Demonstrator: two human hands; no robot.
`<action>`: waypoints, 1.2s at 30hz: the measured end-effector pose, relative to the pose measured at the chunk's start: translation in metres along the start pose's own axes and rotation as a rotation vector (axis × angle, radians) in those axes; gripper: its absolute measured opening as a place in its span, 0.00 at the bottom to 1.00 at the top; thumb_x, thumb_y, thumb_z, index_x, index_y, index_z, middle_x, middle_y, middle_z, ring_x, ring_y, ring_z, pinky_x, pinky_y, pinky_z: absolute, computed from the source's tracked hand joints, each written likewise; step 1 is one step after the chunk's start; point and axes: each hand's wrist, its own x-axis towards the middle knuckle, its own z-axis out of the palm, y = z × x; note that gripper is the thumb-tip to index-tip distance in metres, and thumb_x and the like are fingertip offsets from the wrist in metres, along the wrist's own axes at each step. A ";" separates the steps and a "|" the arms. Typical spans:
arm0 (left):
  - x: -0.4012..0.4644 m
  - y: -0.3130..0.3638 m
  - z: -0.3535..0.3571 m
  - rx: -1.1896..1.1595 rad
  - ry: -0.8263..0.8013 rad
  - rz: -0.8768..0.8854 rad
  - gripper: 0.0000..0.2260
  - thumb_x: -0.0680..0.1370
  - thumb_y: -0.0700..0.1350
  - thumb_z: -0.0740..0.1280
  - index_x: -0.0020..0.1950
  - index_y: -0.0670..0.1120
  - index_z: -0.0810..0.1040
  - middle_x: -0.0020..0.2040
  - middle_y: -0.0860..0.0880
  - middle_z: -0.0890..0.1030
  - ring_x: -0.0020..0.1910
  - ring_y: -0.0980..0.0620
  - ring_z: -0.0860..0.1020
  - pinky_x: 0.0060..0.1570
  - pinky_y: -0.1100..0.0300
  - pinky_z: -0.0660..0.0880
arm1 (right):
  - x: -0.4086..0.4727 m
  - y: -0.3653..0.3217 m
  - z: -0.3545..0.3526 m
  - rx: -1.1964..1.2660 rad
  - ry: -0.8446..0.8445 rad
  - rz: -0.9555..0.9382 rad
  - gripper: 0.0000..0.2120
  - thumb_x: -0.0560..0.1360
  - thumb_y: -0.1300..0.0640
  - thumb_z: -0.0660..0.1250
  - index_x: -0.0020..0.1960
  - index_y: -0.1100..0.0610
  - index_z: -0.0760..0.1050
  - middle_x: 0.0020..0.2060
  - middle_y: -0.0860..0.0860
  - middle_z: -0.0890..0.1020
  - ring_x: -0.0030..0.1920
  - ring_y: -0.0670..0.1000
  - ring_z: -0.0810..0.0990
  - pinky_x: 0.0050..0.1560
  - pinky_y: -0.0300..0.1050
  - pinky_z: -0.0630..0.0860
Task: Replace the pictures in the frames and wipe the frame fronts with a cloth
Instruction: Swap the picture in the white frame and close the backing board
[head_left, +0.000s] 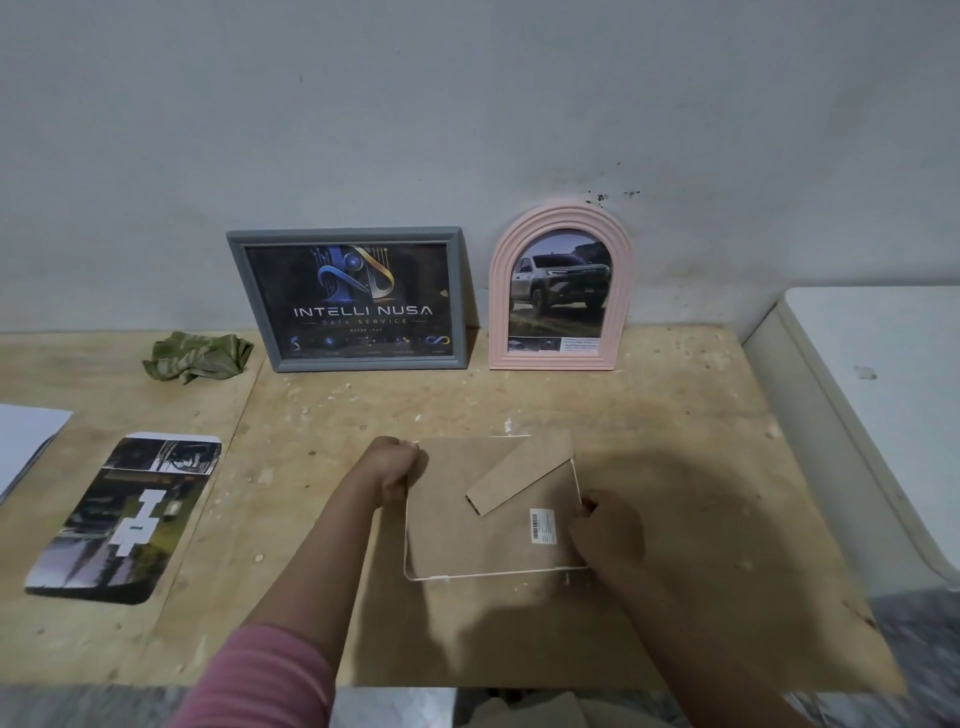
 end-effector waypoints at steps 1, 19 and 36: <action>0.002 -0.002 -0.001 -0.028 0.010 -0.010 0.08 0.80 0.41 0.61 0.50 0.35 0.73 0.45 0.37 0.76 0.38 0.41 0.77 0.40 0.47 0.80 | 0.000 -0.001 0.000 -0.003 -0.002 0.000 0.11 0.70 0.63 0.64 0.48 0.57 0.82 0.46 0.57 0.83 0.48 0.60 0.79 0.40 0.42 0.66; -0.019 -0.022 -0.005 -0.012 0.144 0.128 0.05 0.72 0.35 0.68 0.37 0.43 0.76 0.34 0.45 0.78 0.30 0.51 0.77 0.31 0.63 0.72 | -0.006 0.001 -0.002 0.026 0.047 -0.020 0.08 0.70 0.64 0.65 0.45 0.58 0.82 0.41 0.57 0.83 0.43 0.58 0.79 0.38 0.40 0.65; -0.007 -0.040 -0.009 -0.074 0.107 0.096 0.10 0.59 0.34 0.70 0.21 0.46 0.75 0.28 0.44 0.74 0.31 0.47 0.73 0.38 0.54 0.72 | -0.006 -0.011 -0.006 0.040 0.097 0.012 0.09 0.70 0.62 0.65 0.45 0.58 0.82 0.45 0.57 0.84 0.48 0.61 0.80 0.43 0.44 0.70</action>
